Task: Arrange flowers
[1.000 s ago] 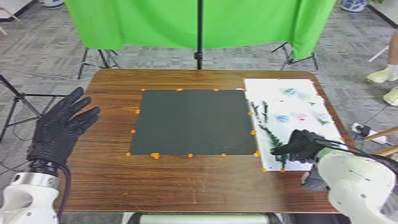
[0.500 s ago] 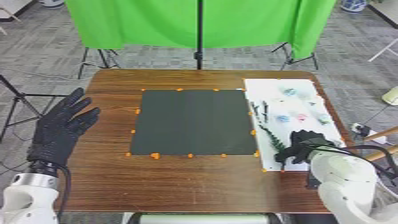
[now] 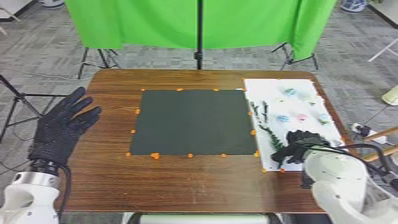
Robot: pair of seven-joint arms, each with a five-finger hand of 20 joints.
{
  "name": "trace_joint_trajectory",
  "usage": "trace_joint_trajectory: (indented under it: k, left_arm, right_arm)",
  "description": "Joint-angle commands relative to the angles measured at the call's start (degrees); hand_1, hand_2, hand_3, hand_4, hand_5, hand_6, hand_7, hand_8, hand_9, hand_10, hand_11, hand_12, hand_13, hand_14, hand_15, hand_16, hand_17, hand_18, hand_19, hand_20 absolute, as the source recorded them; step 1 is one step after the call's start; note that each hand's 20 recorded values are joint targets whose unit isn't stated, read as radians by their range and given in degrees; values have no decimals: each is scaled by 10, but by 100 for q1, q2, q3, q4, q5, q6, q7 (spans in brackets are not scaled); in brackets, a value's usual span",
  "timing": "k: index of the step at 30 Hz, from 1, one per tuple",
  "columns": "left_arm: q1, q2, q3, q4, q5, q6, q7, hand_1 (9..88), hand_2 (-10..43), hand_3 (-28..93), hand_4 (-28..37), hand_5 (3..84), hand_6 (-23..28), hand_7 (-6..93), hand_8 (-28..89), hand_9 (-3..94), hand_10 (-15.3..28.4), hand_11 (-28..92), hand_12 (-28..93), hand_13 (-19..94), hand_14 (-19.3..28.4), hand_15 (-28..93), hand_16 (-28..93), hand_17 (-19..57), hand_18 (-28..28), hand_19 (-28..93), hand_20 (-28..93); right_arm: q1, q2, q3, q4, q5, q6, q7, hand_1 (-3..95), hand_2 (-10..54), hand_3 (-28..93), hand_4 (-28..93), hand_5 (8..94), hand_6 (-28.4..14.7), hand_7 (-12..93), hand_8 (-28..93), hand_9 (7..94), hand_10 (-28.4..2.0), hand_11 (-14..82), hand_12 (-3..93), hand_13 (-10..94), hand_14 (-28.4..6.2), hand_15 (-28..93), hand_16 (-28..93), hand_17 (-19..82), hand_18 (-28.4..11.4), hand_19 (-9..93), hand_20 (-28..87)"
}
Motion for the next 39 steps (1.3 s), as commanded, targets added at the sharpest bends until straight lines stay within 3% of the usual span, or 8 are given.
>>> trace_joint_trajectory:
  k: [1, 6, 11, 15, 19, 27, 31, 39]
  left_arm:
    - [52, -32, 40, 21, 15, 3, -87, 265, 82, 730, -266, 341, 27, 165, -111, 289, 115, 212, 75, 272, 144, 455, -55, -74, 205, 523, 58]
    - [83, -36, 35, 8, 8, 10, -73, 266, 82, 731, -267, 341, 28, 167, -111, 289, 115, 213, 75, 272, 144, 455, -54, -74, 205, 523, 59]
    - [66, -50, 34, 22, 26, -12, -78, 266, 83, 730, -267, 341, 28, 167, -111, 288, 116, 214, 75, 272, 145, 455, -54, -74, 205, 522, 60]
    - [97, -78, 45, 15, -4, 23, -122, 265, 83, 730, -267, 341, 28, 167, -111, 288, 116, 214, 75, 272, 144, 455, -54, -74, 205, 522, 60]
    - [32, -56, 65, 24, 12, 19, -81, 265, 83, 730, -267, 341, 28, 168, -111, 287, 116, 213, 75, 272, 145, 455, -54, -74, 205, 521, 60]
    - [98, -56, 33, -15, -16, 72, -13, 265, 84, 730, -268, 341, 28, 167, -111, 287, 116, 215, 76, 272, 145, 455, -53, -74, 205, 522, 61]
    - [50, -27, 54, -16, -45, 178, 29, 265, 84, 729, -268, 341, 28, 167, -111, 287, 116, 215, 75, 272, 145, 456, -53, -74, 205, 522, 62]
    - [131, -50, -27, -35, -57, 202, 79, 265, 84, 729, -266, 344, 30, 168, -110, 287, 116, 214, 76, 275, 144, 457, -53, -74, 206, 523, 63]
  right_arm:
    - [-394, -207, -601, 574, 182, -613, -12, 354, -51, 773, -278, 778, 11, 379, -42, 864, -107, 510, 268, 784, -94, 768, 274, 512, -192, 932, 522]
    - [-470, -217, -511, 588, 282, -579, -52, 424, -27, 841, -233, 754, 5, 329, -12, 863, -100, 480, 264, 777, -86, 760, 272, 505, -188, 932, 505]
    - [-635, -202, -396, 583, 200, -170, -125, 399, 0, 878, -194, 748, -11, 404, 83, 857, -99, 477, 270, 777, -79, 763, 267, 506, -185, 932, 498]
    - [-650, -194, -323, 579, 452, -122, 47, 318, 131, 919, -181, 687, 5, 526, 187, 856, -94, 508, 273, 808, -61, 752, 264, 546, -167, 932, 501]
    - [-683, -234, -173, 523, 458, -133, 22, 291, 193, 928, -187, 631, -1, 634, 194, 853, -97, 489, 269, 815, -63, 727, 263, 548, -164, 932, 486]
    - [-815, -267, 267, 94, 496, 308, -106, 260, 230, 932, -165, 617, 2, 684, 201, 845, -102, 519, 279, 804, -66, 746, 271, 541, -171, 932, 516]
    - [-1114, -373, 674, -299, 918, 546, 58, 252, 238, 932, -155, 620, 2, 686, 204, 845, -105, 529, 281, 801, -70, 759, 272, 541, -173, 932, 528]
    - [-1267, -504, 1166, -778, 1470, 937, 392, 242, 240, 932, -125, 629, 2, 679, 207, 855, -105, 526, 276, 808, -71, 763, 264, 546, -173, 932, 538]
